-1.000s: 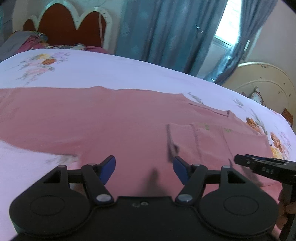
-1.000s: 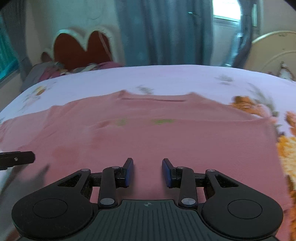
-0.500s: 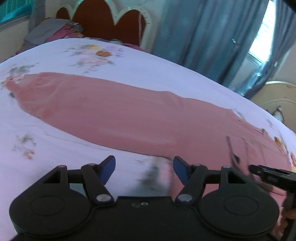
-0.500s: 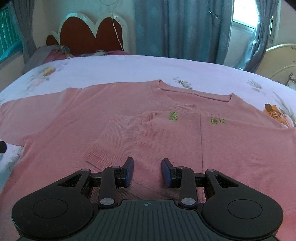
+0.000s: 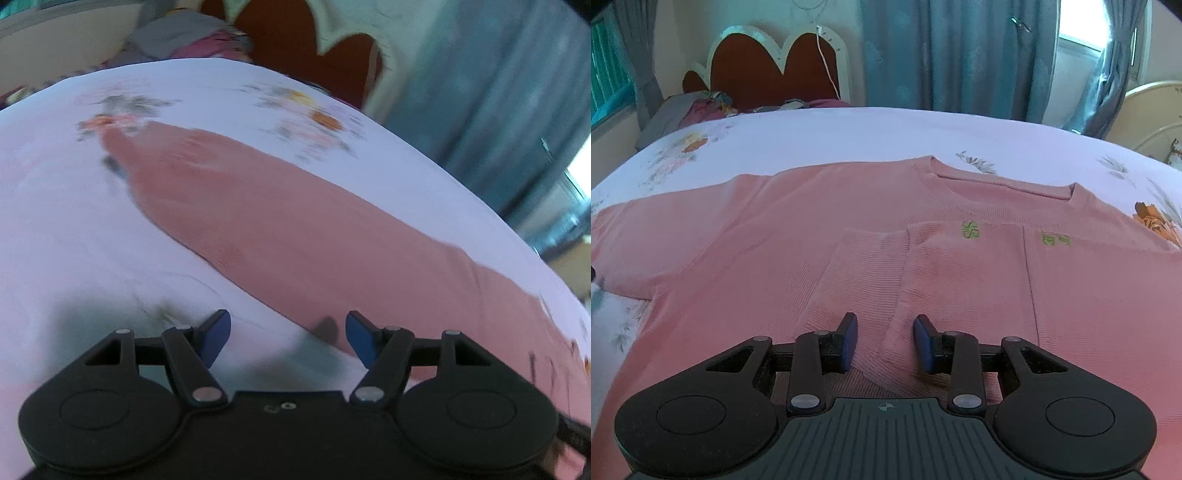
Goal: Fold small clothes
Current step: 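Grasp the other sleeve's cuff with the left tool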
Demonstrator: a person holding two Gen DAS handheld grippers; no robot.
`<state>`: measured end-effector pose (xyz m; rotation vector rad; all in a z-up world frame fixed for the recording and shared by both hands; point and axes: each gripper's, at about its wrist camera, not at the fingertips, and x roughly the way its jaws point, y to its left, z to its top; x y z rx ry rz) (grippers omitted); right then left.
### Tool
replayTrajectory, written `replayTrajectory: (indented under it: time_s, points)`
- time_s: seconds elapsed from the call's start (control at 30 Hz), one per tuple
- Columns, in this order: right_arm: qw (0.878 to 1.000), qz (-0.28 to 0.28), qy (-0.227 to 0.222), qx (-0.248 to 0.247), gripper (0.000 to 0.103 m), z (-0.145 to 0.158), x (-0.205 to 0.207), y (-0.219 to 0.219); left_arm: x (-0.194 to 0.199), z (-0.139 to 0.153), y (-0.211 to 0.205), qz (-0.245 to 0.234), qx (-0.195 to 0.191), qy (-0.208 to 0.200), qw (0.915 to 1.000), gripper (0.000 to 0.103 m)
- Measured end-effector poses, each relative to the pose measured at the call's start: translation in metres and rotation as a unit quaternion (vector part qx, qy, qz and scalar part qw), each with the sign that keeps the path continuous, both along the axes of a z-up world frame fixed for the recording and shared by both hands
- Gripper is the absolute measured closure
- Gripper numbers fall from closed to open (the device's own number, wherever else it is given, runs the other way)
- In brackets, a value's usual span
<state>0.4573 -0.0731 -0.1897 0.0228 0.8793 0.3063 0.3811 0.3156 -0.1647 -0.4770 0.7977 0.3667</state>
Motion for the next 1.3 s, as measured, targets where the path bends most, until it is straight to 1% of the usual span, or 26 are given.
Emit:
replayTrajectory:
  time_s: [0.1, 0.23, 0.37, 0.43, 0.47, 0.5, 0.53, 0.57, 0.6, 0.63, 0.67, 0.7, 0.8, 0.83, 0.9, 0.97, 1.03, 1.1, 1.17, 1.3]
  points:
    - [1.000, -0.003, -0.002, -0.003, 0.068, 0.000, -0.003, 0.002, 0.003, -0.002, 0.022, 0.028, 0.000, -0.004, 0.9996, 0.035]
    - [1.000, -0.013, 0.006, 0.003, 0.068, 0.004, 0.000, 0.001, 0.009, -0.004, 0.050, 0.059, 0.000, -0.010, 0.9982, 0.035]
    - [0.999, -0.031, -0.001, 0.016, 0.068, 0.011, 0.001, 0.001, 0.019, -0.007, 0.071, 0.068, 0.000, -0.023, 0.9974, 0.039]
    - [1.000, -0.029, -0.002, 0.011, 0.068, 0.011, 0.001, 0.004, 0.025, -0.009, 0.079, 0.071, 0.001, -0.030, 0.9970, 0.041]
    - [1.000, -0.025, 0.007, 0.000, 0.068, 0.006, 0.003, 0.007, 0.028, -0.010, 0.083, 0.076, 0.002, -0.035, 0.9965, 0.047]
    - [1.000, -0.026, 0.005, -0.001, 0.068, 0.004, 0.003, 0.008, 0.029, -0.011, 0.085, 0.081, 0.003, -0.039, 0.9960, 0.055]
    - [1.000, -0.027, 0.004, -0.001, 0.068, 0.003, 0.004, 0.008, 0.030, -0.012, 0.088, 0.088, 0.005, -0.043, 0.9952, 0.060]
    - [1.000, -0.026, 0.005, -0.003, 0.068, 0.004, 0.004, 0.008, 0.030, -0.013, 0.090, 0.095, 0.006, -0.047, 0.9943, 0.070]
    - [1.000, -0.025, 0.006, -0.002, 0.068, 0.004, 0.004, 0.008, 0.030, -0.015, 0.092, 0.102, 0.005, -0.050, 0.9935, 0.079]
    - [1.000, -0.026, 0.007, 0.002, 0.068, 0.004, 0.004, 0.007, 0.030, -0.016, 0.095, 0.107, 0.005, -0.052, 0.9929, 0.084]
    - [1.000, -0.027, 0.008, 0.008, 0.068, 0.004, 0.004, 0.005, 0.029, -0.017, 0.096, 0.111, 0.004, -0.054, 0.9924, 0.091]
    - [1.000, -0.027, 0.010, 0.012, 0.068, 0.004, 0.005, 0.003, 0.028, -0.017, 0.098, 0.114, 0.004, -0.058, 0.9918, 0.097]
    - [1.000, -0.024, 0.011, 0.014, 0.068, 0.004, 0.007, 0.002, 0.027, -0.011, 0.092, 0.110, 0.017, -0.069, 0.9914, 0.098]
    - [1.000, -0.024, 0.011, 0.014, 0.068, 0.004, 0.007, 0.002, 0.027, -0.006, 0.087, 0.103, 0.025, -0.076, 0.9914, 0.098]
    - [0.999, -0.025, 0.010, 0.017, 0.068, 0.004, 0.008, 0.000, 0.028, 0.009, 0.071, 0.075, 0.040, -0.094, 0.9919, 0.098]
    - [0.999, -0.031, 0.009, 0.028, 0.068, 0.006, 0.008, -0.003, 0.032, 0.028, 0.044, 0.024, 0.054, -0.112, 0.9919, 0.098]
    - [0.999, -0.037, 0.006, 0.036, 0.068, 0.009, 0.007, -0.006, 0.036, 0.045, 0.015, -0.024, 0.060, -0.131, 0.9892, 0.098]
    - [0.998, -0.042, 0.002, 0.043, 0.068, 0.013, 0.004, -0.012, 0.043, 0.058, -0.019, -0.076, 0.058, -0.149, 0.9841, 0.098]
    - [0.998, -0.047, -0.003, 0.048, 0.068, 0.017, 0.002, -0.017, 0.050, 0.068, -0.056, -0.129, 0.046, -0.160, 0.9775, 0.098]
    - [0.997, -0.059, -0.015, 0.053, 0.068, 0.026, -0.005, -0.038, 0.062, 0.073, -0.138, -0.229, 0.026, -0.169, 0.9584, 0.098]
